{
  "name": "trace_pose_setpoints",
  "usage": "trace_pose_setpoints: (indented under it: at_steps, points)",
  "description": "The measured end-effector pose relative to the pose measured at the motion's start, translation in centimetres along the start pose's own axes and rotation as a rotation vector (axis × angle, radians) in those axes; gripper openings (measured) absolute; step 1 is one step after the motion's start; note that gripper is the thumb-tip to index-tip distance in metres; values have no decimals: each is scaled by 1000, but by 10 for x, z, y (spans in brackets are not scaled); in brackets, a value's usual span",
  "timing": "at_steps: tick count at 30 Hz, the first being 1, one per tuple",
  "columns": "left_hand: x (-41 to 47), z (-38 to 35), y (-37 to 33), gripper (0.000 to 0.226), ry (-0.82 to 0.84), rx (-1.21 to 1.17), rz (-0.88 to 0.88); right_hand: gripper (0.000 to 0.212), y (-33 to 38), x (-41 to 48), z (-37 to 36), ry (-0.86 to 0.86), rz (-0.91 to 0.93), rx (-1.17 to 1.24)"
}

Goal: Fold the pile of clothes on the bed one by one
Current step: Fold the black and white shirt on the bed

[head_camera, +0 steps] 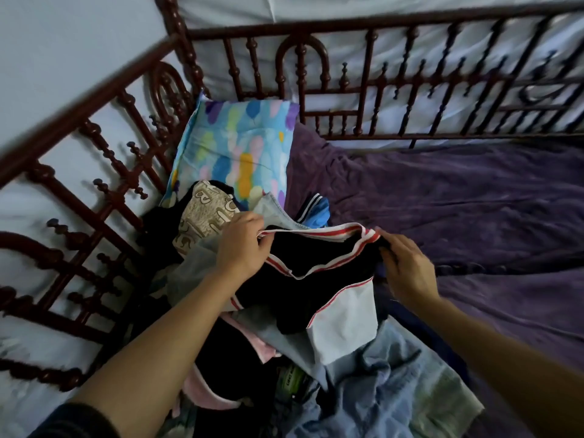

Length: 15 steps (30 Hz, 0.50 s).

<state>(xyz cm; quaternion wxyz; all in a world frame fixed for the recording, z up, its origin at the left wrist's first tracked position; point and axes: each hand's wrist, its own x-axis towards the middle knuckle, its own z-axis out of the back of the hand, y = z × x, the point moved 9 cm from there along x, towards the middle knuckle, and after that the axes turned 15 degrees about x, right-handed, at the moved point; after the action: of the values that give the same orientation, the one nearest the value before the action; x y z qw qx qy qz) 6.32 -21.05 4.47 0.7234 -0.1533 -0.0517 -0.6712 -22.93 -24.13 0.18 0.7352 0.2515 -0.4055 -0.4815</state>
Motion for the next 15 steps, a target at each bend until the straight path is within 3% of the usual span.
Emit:
trace_pose_setpoints:
  at_steps: [4,7,10,15]
  points:
    - [-7,35,-80,14,-34,-202,-53,29,-24,-31,108,-243,-176,197]
    - [-25,56,-148,28,-81,-358,-82,23,-37,-65,192,-443,-281,400]
    - [-40,61,-223,21,-47,-428,-117,24,-49,-101,265,-585,-357,530]
    - [-53,59,-322,18,10,-455,-107,26,-53,-149,363,-564,-319,316]
